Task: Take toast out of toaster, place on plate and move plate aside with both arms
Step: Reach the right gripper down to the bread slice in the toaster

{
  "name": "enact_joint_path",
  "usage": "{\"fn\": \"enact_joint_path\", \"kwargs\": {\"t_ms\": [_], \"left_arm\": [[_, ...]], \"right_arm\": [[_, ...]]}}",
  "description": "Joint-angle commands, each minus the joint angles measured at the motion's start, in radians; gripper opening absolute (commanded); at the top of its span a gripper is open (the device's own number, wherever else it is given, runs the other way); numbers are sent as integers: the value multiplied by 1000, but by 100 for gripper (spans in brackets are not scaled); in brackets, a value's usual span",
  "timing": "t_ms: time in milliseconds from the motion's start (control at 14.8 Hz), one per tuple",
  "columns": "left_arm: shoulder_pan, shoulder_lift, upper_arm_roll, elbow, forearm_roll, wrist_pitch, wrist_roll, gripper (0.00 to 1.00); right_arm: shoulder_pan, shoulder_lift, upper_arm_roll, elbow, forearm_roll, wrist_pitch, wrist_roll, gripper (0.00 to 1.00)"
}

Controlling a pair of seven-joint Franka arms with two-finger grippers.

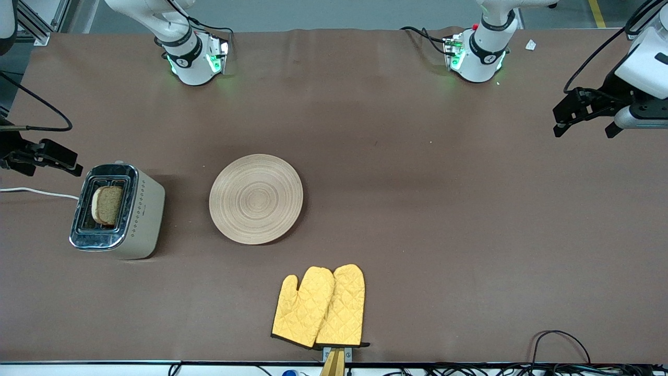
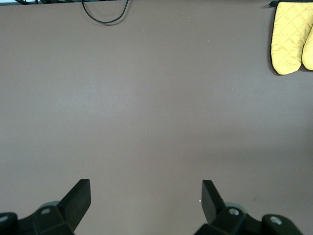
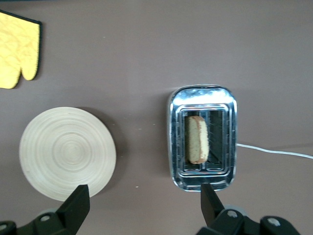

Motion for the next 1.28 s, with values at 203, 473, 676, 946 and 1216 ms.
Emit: {"fn": "enact_joint_path", "kwargs": {"t_ms": [203, 473, 676, 946, 1216], "left_arm": [[2, 10, 1, 29, 18, -19, -6, 100], [4, 12, -5, 29, 22, -33, 7, 100], [1, 12, -5, 29, 22, -33, 1, 100], [5, 12, -7, 29, 21, -33, 7, 100], [7, 12, -7, 29, 19, -33, 9, 100]], "right_arm": [[-3, -15, 9, -17, -31, 2, -9, 100], [-16, -14, 6, -20, -36, 22, -35, 100], [-77, 15, 3, -84, -30, 124, -109, 100], [-88, 83, 2, -207, -33, 311, -114, 100], [-89, 167, 2, -243, -60, 368, -192, 100]]}}
